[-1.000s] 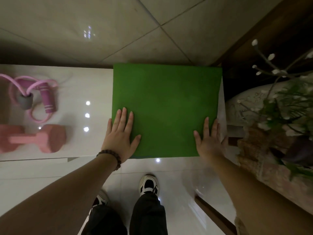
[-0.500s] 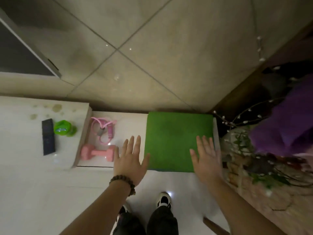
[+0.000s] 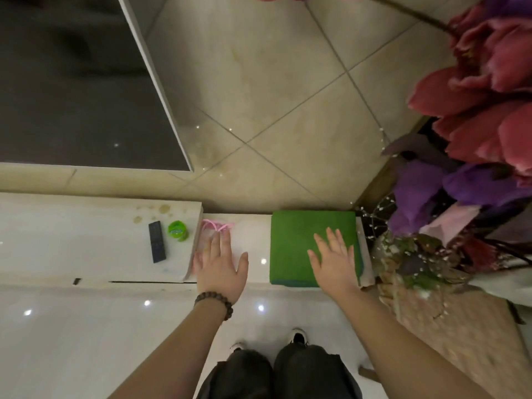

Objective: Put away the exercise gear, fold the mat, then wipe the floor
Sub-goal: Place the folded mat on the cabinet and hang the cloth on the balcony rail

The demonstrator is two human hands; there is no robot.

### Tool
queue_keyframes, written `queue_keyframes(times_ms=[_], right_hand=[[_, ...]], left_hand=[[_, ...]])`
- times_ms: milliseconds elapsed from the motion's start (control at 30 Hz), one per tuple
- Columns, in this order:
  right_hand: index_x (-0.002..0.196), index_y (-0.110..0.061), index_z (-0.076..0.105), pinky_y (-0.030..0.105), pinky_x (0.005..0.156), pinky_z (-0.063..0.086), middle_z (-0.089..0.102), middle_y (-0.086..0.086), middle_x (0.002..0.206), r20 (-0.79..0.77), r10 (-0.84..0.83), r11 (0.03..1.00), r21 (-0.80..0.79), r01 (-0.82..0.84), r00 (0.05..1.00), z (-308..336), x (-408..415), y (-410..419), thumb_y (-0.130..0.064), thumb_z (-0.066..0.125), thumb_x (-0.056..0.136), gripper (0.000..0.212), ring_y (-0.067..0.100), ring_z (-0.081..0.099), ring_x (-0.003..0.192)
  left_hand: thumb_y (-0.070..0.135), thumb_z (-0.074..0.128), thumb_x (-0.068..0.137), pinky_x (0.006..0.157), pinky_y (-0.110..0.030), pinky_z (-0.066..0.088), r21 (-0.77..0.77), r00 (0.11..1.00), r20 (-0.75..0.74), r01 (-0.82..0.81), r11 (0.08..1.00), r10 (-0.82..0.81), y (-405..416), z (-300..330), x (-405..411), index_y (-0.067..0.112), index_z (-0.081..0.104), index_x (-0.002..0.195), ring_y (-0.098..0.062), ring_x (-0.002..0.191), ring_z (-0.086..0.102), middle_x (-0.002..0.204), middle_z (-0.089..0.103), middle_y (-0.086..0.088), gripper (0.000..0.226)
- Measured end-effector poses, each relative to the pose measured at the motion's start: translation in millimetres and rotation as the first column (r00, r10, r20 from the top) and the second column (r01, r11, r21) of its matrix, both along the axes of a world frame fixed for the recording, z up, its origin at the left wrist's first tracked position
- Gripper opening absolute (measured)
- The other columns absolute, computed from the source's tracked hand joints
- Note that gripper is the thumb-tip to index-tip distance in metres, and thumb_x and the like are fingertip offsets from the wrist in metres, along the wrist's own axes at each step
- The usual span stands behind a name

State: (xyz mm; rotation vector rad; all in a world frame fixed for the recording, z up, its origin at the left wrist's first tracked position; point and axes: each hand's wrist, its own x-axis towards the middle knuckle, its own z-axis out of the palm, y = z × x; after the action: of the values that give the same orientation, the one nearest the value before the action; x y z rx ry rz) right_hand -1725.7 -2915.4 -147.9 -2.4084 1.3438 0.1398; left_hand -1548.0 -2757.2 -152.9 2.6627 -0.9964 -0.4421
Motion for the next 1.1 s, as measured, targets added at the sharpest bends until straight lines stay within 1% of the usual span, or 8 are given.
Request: queue_keyframes(times_ms=[133,233,333,500,667,800,933,1100], right_hand=[[0.149,-0.025,0.026,0.049,0.118,0.000,0.003,0.004,0.160,0.042,-0.036,0.999,0.008,0.035,0.998,12,2,28,-0.041,0.031,0.100,0.052,0.019,-0.008,0.147],[0.150,-0.026,0.024,0.048,0.118,-0.002,0.003,0.003,0.160,0.064,-0.012,1.000,0.017,0.011,0.998,21,-1,45,-0.041,0.031,0.100,0.052,0.018,-0.009,0.147],[0.150,-0.025,0.025,0.048,0.118,0.000,0.004,0.004,0.160,0.071,0.019,1.000,-0.002,-0.019,0.997,27,-11,59,-0.039,0.034,0.100,0.052,0.018,-0.008,0.147],[0.150,-0.023,0.024,0.050,0.118,0.004,0.011,0.005,0.159,0.051,0.131,0.991,-0.024,-0.130,0.990,30,-36,76,-0.035,0.037,0.100,0.053,0.019,-0.003,0.147],[0.150,-0.024,0.025,0.049,0.118,0.002,0.008,0.005,0.160,0.067,0.278,0.960,-0.042,-0.276,0.958,21,-78,108,-0.034,0.039,0.099,0.053,0.020,-0.006,0.147],[0.150,-0.023,0.025,0.048,0.118,0.001,0.005,0.005,0.160,0.104,0.394,0.919,-0.059,-0.390,0.913,13,-130,152,-0.032,0.039,0.099,0.053,0.019,-0.008,0.147],[0.150,-0.022,0.023,0.048,0.117,0.001,0.006,0.007,0.160,0.094,0.515,0.856,-0.013,-0.517,0.852,11,-182,206,-0.030,0.036,0.100,0.053,0.021,-0.007,0.147],[0.150,-0.022,0.020,0.044,0.117,-0.003,0.003,0.008,0.160,0.054,0.669,0.741,0.030,-0.671,0.741,8,-220,289,-0.032,0.034,0.101,0.052,0.021,-0.008,0.147]], left_hand=[[0.066,0.003,0.078,0.117,-0.047,0.006,-0.006,1.000,0.017,0.008,1.000,-0.008,23,7,-1,0.027,0.006,0.154,-0.019,0.148,0.005,0.161,0.009,0.001,0.085],[0.064,0.006,0.082,0.117,-0.049,0.007,0.001,0.999,0.040,0.020,1.000,-0.020,41,10,-6,0.029,0.004,0.154,-0.020,0.148,0.006,0.162,0.005,0.003,0.080],[0.063,0.006,0.083,0.117,-0.049,0.006,0.016,0.999,0.031,-0.017,1.000,0.016,59,14,-19,0.027,0.005,0.154,-0.020,0.148,0.004,0.162,0.008,0.000,0.080],[0.054,0.024,0.097,0.119,-0.049,0.004,0.029,0.995,0.043,-0.086,0.996,0.085,100,20,-50,0.023,0.001,0.154,-0.020,0.149,-0.001,0.162,0.006,-0.004,0.069],[0.053,0.024,0.097,0.118,-0.049,0.004,0.041,0.968,0.068,-0.243,0.969,0.240,148,17,-108,0.025,-0.002,0.154,-0.021,0.149,-0.003,0.162,0.004,-0.005,0.069],[0.053,0.021,0.098,0.119,-0.048,0.001,0.051,0.925,0.064,-0.377,0.925,0.373,203,15,-185,0.023,-0.004,0.154,-0.022,0.148,-0.006,0.162,0.000,-0.005,0.068],[0.054,0.021,0.098,0.118,-0.048,0.002,0.052,0.856,0.049,-0.517,0.855,0.515,271,21,-265,0.023,-0.002,0.154,-0.022,0.148,-0.005,0.162,0.000,-0.005,0.068],[0.054,0.020,0.098,0.120,-0.048,0.000,0.096,0.718,-0.004,-0.692,0.715,0.696,372,20,-356,0.024,-0.003,0.154,-0.021,0.148,-0.007,0.162,-0.001,-0.004,0.067]])
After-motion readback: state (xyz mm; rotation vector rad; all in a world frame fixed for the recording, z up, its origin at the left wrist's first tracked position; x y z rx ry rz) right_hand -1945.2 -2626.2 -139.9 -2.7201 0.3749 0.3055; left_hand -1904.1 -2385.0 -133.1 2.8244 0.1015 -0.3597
